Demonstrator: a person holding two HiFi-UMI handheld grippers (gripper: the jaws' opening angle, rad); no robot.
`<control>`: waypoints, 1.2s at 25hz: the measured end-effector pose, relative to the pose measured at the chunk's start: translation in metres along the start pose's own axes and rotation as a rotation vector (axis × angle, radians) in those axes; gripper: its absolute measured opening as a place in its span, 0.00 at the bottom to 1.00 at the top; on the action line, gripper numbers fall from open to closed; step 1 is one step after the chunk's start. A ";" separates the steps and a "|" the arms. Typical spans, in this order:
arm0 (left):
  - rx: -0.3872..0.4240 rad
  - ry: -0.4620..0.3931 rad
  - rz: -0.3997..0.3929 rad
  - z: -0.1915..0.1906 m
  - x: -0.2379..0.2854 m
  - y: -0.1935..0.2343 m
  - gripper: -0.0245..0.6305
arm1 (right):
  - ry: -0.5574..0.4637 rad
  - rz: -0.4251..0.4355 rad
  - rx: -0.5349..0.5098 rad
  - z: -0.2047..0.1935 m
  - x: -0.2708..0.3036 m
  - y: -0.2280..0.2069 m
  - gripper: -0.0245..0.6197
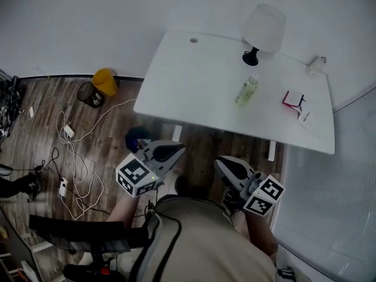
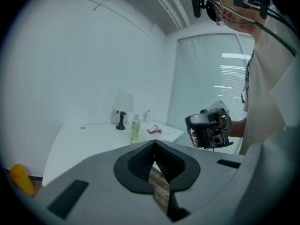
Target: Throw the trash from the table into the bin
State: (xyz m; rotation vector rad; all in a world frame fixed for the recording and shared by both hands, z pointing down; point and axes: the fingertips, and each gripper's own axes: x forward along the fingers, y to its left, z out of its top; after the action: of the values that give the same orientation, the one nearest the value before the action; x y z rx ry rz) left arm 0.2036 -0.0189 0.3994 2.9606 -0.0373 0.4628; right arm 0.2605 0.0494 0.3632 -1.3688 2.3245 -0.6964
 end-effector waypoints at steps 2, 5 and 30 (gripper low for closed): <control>0.008 -0.029 -0.013 0.006 -0.003 0.008 0.06 | 0.013 -0.015 -0.005 0.001 0.011 0.002 0.06; 0.013 -0.051 -0.027 0.007 -0.012 0.022 0.06 | 0.029 -0.035 -0.023 0.002 0.031 0.009 0.06; -0.047 -0.027 0.146 0.036 0.069 0.062 0.06 | 0.208 -0.220 -0.208 0.056 -0.010 -0.152 0.06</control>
State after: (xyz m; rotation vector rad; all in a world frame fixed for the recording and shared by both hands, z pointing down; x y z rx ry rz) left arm 0.2773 -0.0854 0.3948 2.9297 -0.2652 0.4327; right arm 0.4027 -0.0171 0.4058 -1.7403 2.4881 -0.7056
